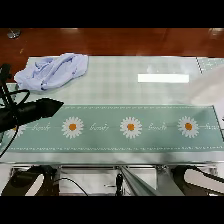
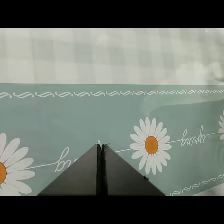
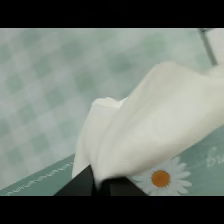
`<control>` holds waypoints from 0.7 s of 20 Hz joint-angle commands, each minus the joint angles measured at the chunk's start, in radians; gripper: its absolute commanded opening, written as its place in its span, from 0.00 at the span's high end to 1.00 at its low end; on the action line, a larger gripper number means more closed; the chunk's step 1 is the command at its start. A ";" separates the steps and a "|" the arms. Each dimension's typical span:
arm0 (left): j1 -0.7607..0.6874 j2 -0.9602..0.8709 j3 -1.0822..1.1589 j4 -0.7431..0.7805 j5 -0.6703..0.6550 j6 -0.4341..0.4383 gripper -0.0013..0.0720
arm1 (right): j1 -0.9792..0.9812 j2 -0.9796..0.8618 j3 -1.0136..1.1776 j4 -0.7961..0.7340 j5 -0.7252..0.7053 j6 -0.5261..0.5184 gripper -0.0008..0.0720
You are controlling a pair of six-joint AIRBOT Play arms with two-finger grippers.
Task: Fold the shirts.
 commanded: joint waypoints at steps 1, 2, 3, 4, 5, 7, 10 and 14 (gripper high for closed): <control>0.001 -0.001 0.000 0.001 0.001 0.007 0.94 | -0.133 0.053 -0.032 -0.085 0.096 0.021 0.95; 0.000 -0.001 0.000 0.001 0.002 0.007 0.94 | -0.173 0.078 -0.066 -0.092 0.096 0.017 0.95; 0.000 -0.001 0.000 0.001 0.002 0.007 0.94 | -0.214 0.103 -0.103 -0.101 0.097 0.006 0.95; 0.000 -0.001 0.000 0.001 0.004 0.007 0.94 | -0.257 0.131 -0.148 -0.113 0.096 -0.008 0.95; 0.000 -0.001 0.000 0.000 0.009 0.007 0.94 | -0.305 0.167 -0.208 -0.128 0.095 -0.025 0.95; 0.000 -0.001 0.000 0.000 0.022 0.007 0.94 | -0.400 0.253 -0.353 -0.177 0.081 -0.046 0.95; 0.000 -0.001 0.000 0.000 0.048 0.007 0.94 | -0.554 0.418 -0.588 -0.307 0.019 -0.025 0.95; 0.000 -0.001 0.000 0.000 0.065 0.006 0.94 | -0.671 0.661 -0.909 -0.448 -0.056 0.057 0.57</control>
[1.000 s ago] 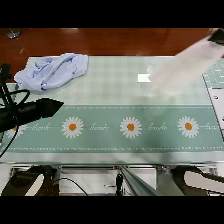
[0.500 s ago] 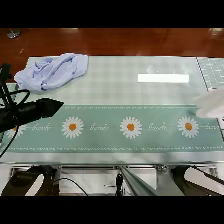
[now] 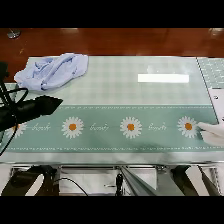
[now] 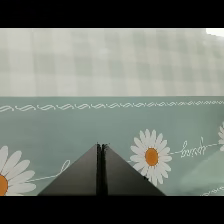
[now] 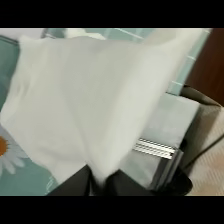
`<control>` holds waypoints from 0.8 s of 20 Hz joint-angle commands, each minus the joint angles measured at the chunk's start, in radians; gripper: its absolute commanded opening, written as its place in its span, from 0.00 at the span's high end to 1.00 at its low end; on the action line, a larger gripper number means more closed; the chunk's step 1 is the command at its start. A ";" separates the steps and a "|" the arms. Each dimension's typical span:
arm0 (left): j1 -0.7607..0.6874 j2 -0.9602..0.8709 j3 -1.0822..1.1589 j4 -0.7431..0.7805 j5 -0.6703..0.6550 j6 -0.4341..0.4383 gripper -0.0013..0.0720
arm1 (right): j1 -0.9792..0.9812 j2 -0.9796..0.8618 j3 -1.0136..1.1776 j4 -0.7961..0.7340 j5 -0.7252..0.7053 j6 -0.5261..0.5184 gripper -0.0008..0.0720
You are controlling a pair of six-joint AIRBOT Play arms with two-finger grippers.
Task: Fold the shirts.
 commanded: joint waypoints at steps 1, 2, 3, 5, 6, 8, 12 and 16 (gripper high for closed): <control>0.000 -0.001 0.000 0.000 0.015 -0.002 0.94 | -0.090 0.186 -0.271 -0.111 -0.060 0.054 0.28; 0.000 -0.001 0.000 0.000 0.015 -0.002 0.94 | -0.090 0.209 -0.320 -0.111 -0.074 0.053 0.12; 0.000 -0.001 0.000 0.000 0.015 -0.002 0.94 | -0.089 0.212 -0.336 -0.099 -0.087 0.055 0.12; 0.001 -0.015 0.002 0.000 0.015 0.000 0.94 | -0.089 0.195 -0.309 -0.019 -0.150 0.040 0.12; 0.002 -0.038 0.012 0.000 0.016 0.013 0.94 | -0.089 0.182 -0.280 0.064 -0.202 0.013 0.12; 0.003 -0.127 0.093 0.000 0.009 0.053 0.95 | -0.088 0.135 -0.191 0.355 -0.335 -0.054 0.33; -0.004 -0.398 0.474 -0.071 -0.080 0.137 0.95 | 0.115 -0.016 -0.039 1.010 -0.541 -0.288 0.95; -0.119 -0.566 0.758 -0.041 -0.130 0.196 0.95 | 0.743 -0.117 -0.010 0.782 -0.528 -0.438 0.95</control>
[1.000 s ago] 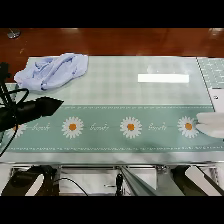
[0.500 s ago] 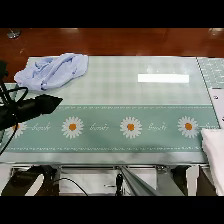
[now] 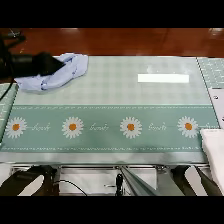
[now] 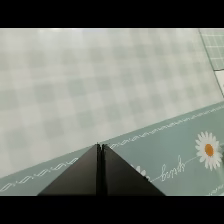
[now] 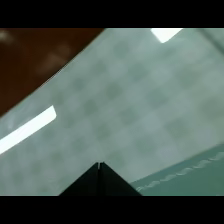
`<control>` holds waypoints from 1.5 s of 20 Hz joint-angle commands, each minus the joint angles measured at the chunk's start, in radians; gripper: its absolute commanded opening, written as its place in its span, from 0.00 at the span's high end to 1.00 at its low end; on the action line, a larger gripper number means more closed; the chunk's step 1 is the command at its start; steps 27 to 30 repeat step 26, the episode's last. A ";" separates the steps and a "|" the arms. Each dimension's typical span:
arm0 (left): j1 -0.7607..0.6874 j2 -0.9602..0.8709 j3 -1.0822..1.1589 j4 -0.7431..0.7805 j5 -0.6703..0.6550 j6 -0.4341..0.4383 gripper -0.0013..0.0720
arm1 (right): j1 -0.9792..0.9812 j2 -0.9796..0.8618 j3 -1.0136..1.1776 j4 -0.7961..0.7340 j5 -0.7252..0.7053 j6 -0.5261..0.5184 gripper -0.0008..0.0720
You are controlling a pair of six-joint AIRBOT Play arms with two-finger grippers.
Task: Fold the shirts.
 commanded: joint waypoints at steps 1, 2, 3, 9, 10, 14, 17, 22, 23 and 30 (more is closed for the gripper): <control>-0.110 -0.106 0.139 0.127 0.014 0.005 0.95 | 0.519 -0.086 -0.010 -0.184 -0.031 -0.116 0.95; -0.140 -0.111 0.095 0.259 0.016 -0.069 0.95 | 0.650 -0.101 -0.067 -0.354 -0.057 -0.025 0.95; -0.157 -0.114 0.029 0.377 0.006 -0.143 0.95 | 0.754 -0.121 -0.139 -0.522 -0.095 0.087 0.95; -0.144 -0.115 -0.328 0.379 0.057 -0.238 0.94 | 0.925 -0.236 -0.240 -0.697 -0.127 0.245 0.95; -0.138 -0.114 -0.327 0.379 0.057 -0.238 0.94 | 0.925 -0.236 -0.239 -0.697 -0.125 0.246 0.95; -0.139 -0.112 -0.328 0.375 0.058 -0.238 0.94 | 0.925 -0.236 -0.239 -0.698 -0.127 0.246 0.95; -0.138 -0.112 -0.328 0.375 0.058 -0.238 0.94 | 0.925 -0.236 -0.239 -0.698 -0.127 0.246 0.95; -0.138 -0.113 -0.328 0.375 0.058 -0.238 0.94 | 0.925 -0.236 -0.239 -0.698 -0.127 0.246 0.95; -0.138 -0.113 -0.328 0.375 0.058 -0.238 0.94 | 0.925 -0.236 -0.239 -0.698 -0.127 0.246 0.95; -0.138 -0.113 -0.328 0.375 0.058 -0.238 0.94 | 0.925 -0.236 -0.239 -0.698 -0.127 0.246 0.95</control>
